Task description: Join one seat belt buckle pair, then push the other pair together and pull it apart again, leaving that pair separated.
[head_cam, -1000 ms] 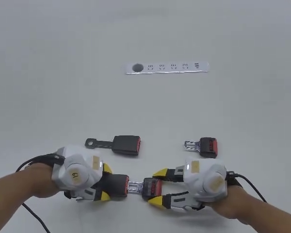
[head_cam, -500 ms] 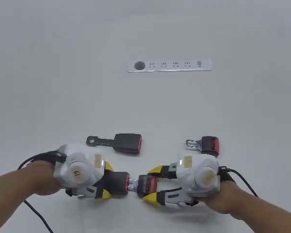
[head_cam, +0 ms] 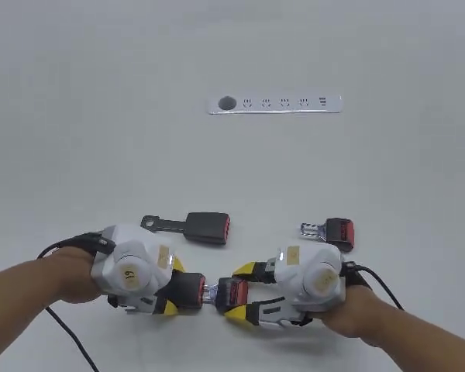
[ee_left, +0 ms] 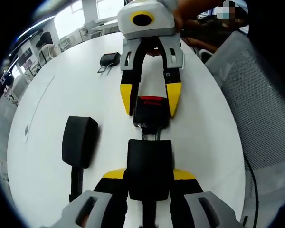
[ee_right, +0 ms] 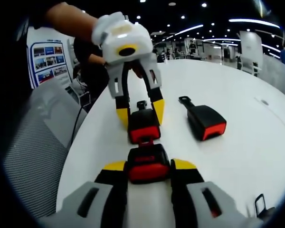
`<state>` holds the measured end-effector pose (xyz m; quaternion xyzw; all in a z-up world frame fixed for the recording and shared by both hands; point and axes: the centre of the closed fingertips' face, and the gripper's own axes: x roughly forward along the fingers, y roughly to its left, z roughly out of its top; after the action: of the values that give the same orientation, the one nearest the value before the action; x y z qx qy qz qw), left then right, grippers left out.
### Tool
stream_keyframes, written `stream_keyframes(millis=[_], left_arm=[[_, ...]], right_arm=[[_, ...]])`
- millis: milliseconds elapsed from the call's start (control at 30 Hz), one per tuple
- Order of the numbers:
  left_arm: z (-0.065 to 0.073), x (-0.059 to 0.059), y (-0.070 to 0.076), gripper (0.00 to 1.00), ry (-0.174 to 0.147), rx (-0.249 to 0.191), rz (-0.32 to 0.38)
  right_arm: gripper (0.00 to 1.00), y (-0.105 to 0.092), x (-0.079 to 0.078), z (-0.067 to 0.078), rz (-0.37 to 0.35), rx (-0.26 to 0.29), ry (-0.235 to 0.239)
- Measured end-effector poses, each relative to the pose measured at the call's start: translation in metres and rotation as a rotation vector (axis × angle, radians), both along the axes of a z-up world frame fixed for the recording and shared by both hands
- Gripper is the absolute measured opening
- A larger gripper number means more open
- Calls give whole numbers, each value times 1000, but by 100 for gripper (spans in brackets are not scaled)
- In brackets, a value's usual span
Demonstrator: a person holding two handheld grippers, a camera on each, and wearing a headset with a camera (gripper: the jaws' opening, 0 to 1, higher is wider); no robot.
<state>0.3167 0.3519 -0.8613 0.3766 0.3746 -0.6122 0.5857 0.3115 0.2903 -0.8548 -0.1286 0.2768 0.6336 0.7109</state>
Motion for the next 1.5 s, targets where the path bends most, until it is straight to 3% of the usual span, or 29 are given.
stream_keyframes(millis=[233,1000,1033,1067,1500], left_arm=[[0,0,1,35,-1,13,-37],[-1,0,2,35,-1,16,-36],[-2,0,5,35,5,37,-30],[-3,2,0,35,-1,18,-41],[-2,1,0,35,1,19,-33]], right_arm=[[36,4,1,0,4,-13,-1],[36,23,5,-1,-26,-35,-13],[36,23,5,-2,-29,-40,-7],[36,23,6,-2,-24,-38,-15],[37,23,6,-1,-28,-45,-21]])
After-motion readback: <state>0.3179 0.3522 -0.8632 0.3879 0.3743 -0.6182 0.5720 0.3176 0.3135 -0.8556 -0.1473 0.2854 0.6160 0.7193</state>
